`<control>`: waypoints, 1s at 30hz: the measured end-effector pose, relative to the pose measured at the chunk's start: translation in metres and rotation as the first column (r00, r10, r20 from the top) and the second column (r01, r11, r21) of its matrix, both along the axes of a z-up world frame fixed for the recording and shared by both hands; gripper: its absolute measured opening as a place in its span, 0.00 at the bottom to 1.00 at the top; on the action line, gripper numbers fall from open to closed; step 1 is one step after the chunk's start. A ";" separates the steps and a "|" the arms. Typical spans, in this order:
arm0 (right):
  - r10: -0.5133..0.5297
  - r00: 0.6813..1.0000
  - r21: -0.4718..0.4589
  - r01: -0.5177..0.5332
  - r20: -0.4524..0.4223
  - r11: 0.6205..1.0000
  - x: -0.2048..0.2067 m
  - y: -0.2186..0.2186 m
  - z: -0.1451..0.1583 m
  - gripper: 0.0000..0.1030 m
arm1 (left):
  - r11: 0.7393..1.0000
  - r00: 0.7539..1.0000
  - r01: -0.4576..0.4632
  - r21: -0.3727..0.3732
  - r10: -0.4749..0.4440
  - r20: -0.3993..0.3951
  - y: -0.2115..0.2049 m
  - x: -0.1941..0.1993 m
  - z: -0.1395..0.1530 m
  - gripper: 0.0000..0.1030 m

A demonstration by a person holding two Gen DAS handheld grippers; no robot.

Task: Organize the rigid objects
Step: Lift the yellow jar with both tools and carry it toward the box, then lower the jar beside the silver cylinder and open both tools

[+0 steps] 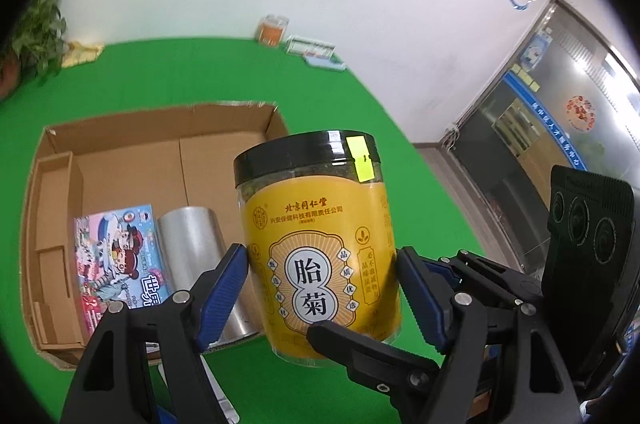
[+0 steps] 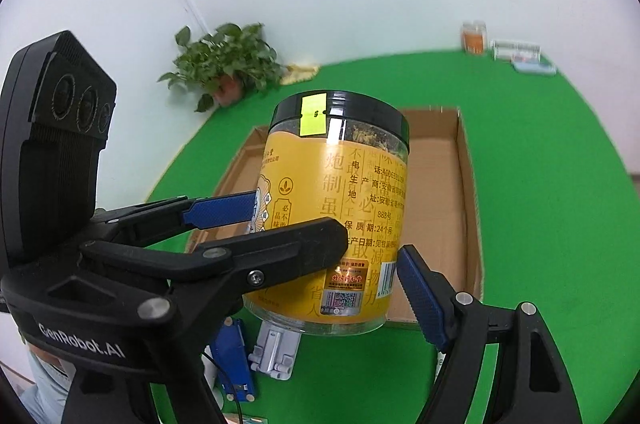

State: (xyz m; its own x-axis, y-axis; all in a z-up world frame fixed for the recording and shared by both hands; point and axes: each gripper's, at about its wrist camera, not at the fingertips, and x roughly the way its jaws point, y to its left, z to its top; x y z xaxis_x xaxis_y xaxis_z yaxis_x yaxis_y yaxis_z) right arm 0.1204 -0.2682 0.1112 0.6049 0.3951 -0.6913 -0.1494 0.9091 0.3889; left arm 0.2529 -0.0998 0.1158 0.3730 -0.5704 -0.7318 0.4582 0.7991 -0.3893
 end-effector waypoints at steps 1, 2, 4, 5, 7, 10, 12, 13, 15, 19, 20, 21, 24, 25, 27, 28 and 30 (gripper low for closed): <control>0.002 1.000 0.009 -0.002 -0.024 1.000 0.007 -0.002 -0.009 0.73 | 1.000 1.000 -0.001 0.003 0.001 -0.026 -0.001 0.006 -0.012 0.74; 0.004 0.999 0.011 -0.004 -0.047 1.000 0.013 -0.002 -0.018 0.73 | 1.000 0.999 -0.002 0.002 0.002 -0.051 -0.002 0.011 -0.021 0.74; 0.007 0.997 0.006 -0.006 -0.082 1.000 0.023 -0.002 -0.036 0.73 | 1.000 0.996 -0.003 -0.001 0.003 -0.089 -0.003 0.018 -0.035 0.74; 0.003 0.995 0.011 -0.002 -0.100 1.000 0.027 -0.001 -0.046 0.73 | 1.000 0.994 -0.005 -0.002 0.004 -0.108 -0.004 0.023 -0.043 0.73; -0.001 0.991 0.014 0.003 -0.132 1.000 0.036 -0.003 -0.062 0.73 | 1.000 0.990 -0.009 -0.003 0.009 -0.142 -0.005 0.031 -0.059 0.73; 0.004 0.985 -0.005 -0.005 -0.175 1.000 0.049 -0.001 -0.087 0.73 | 1.000 0.983 -0.017 0.010 0.018 -0.182 -0.006 0.041 -0.078 0.72; 0.005 0.978 -0.020 -0.009 -0.207 1.000 0.058 0.000 -0.104 0.73 | 0.999 0.979 -0.021 0.034 0.028 -0.201 -0.009 0.046 -0.087 0.70; 0.000 0.975 -0.029 -0.007 -0.222 1.000 0.062 0.001 -0.111 0.73 | 0.998 0.979 -0.016 0.056 0.028 -0.204 -0.013 0.047 -0.092 0.68; -0.020 0.970 -0.063 0.005 -0.243 0.998 0.067 0.001 -0.125 0.73 | 0.997 0.977 0.003 0.083 0.015 -0.212 -0.019 0.049 -0.097 0.61; -0.027 0.943 -0.047 0.012 -0.332 0.999 0.074 -0.010 -0.151 0.69 | 0.991 0.966 0.078 0.112 -0.047 -0.255 -0.028 0.047 -0.103 0.46; -0.013 0.934 -0.038 0.000 -0.358 0.999 0.073 -0.010 -0.157 0.69 | 0.988 0.964 0.093 0.125 -0.059 -0.258 -0.031 0.046 -0.104 0.40; -0.008 0.930 -0.047 -0.010 -0.369 0.999 0.072 -0.009 -0.163 0.67 | 0.987 0.959 0.107 0.120 -0.070 -0.273 -0.033 0.046 -0.105 0.38; -0.009 0.926 -0.067 -0.017 -0.376 0.998 0.068 -0.007 -0.165 0.67 | 0.989 0.957 0.094 0.116 -0.058 -0.283 -0.030 0.047 -0.102 0.37; -0.007 0.925 -0.069 -0.021 -0.381 0.997 0.067 -0.008 -0.165 0.67 | 0.992 0.955 0.081 0.098 -0.049 -0.293 -0.025 0.047 -0.100 0.37; 0.006 0.922 -0.076 -0.038 -0.387 0.996 0.063 -0.008 -0.163 0.68 | 0.994 0.962 0.054 0.097 -0.025 -0.273 -0.014 0.047 -0.094 0.37; 0.016 0.925 -0.081 -0.050 -0.380 0.995 0.062 -0.005 -0.161 0.68 | 0.994 0.972 0.026 0.110 0.001 -0.236 -0.006 0.043 -0.084 0.37; 0.050 0.934 -0.085 -0.085 -0.353 0.993 0.057 -0.002 -0.153 0.68 | 0.991 0.986 -0.045 0.128 0.065 -0.157 0.011 0.030 -0.066 0.37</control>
State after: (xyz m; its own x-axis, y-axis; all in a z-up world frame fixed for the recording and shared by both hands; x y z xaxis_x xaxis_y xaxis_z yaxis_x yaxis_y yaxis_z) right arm 0.1773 -0.2698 -0.0420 0.2924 0.3470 -0.8911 -0.0825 0.9375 0.3380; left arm 0.2826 -0.0892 0.0500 0.2738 -0.4540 -0.8479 0.3517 0.8678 -0.3511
